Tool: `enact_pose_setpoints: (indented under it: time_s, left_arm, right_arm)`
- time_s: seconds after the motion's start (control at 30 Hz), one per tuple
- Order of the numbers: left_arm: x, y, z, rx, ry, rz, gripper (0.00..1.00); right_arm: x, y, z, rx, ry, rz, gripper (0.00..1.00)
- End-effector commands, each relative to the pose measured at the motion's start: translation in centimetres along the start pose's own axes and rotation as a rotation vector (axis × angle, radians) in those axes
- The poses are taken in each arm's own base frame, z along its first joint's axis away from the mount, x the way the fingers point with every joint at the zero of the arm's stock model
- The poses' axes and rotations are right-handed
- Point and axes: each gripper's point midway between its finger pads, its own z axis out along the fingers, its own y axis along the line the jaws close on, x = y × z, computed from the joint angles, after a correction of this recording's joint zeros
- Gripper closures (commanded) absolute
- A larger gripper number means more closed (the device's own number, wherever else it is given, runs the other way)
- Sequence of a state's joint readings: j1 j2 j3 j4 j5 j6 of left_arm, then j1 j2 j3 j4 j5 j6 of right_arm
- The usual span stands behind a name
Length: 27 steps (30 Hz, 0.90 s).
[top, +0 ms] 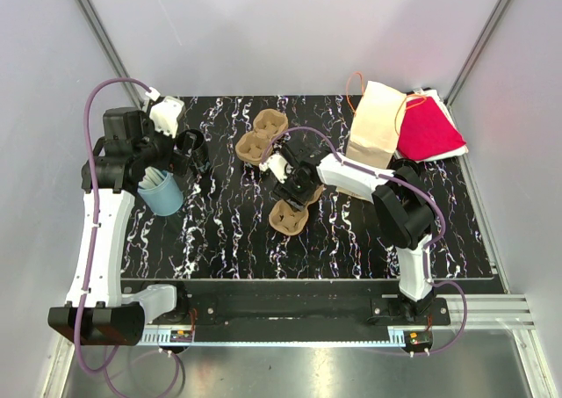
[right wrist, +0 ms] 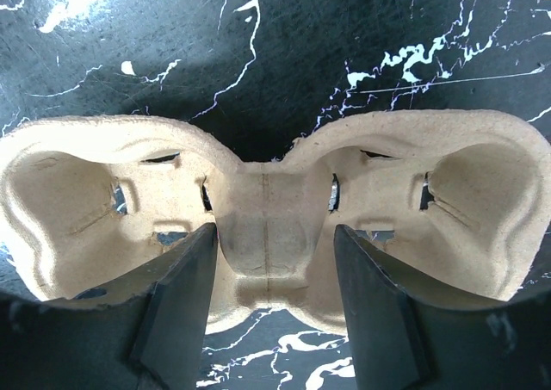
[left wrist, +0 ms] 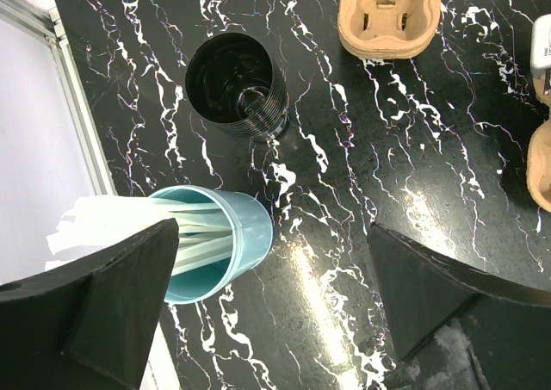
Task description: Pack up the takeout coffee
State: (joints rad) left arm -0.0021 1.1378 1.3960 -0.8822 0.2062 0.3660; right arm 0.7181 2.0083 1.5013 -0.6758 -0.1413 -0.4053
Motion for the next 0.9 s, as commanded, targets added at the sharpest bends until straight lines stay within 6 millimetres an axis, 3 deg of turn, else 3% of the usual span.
enact_pose_setpoints:
  time_s: [0.0,0.2,0.33,0.43,0.63,0.87]
  left_arm:
    - [-0.9,-0.1,-0.5,-0.001,-0.052,0.006,0.01]
    - [-0.8,-0.2,-0.7,-0.003,-0.053,0.007,0.01]
    - [-0.8,-0.2,-0.7,0.001,-0.055,0.007,0.01]
    - [-0.8,-0.3,-0.6,0.002,-0.055,0.007,0.01]
    - [-0.9,-0.3,-0.7,0.004,-0.059,0.006,0.01]
    - [-1.7,-0.2,-1.0,0.003,-0.075,0.011,0.01]
  right_arm:
    - [-2.7,-0.3,-1.0,0.021,-0.075,-0.01,0.39]
    - [-2.8,-0.2,-0.8,0.015,-0.079,-0.009,0.49]
    - [-3.0,-0.3,-1.1,0.023,-0.082,-0.009,0.61]
    - [-3.1,-0.5,-1.9,0.036,-0.083,-0.02,0.62]
    - [-5.4,-1.4,-6.3,0.094,-0.143,-0.05,0.63]
    - [-9.4,-3.1,-13.9,0.221,-0.269,-0.096,0.63]
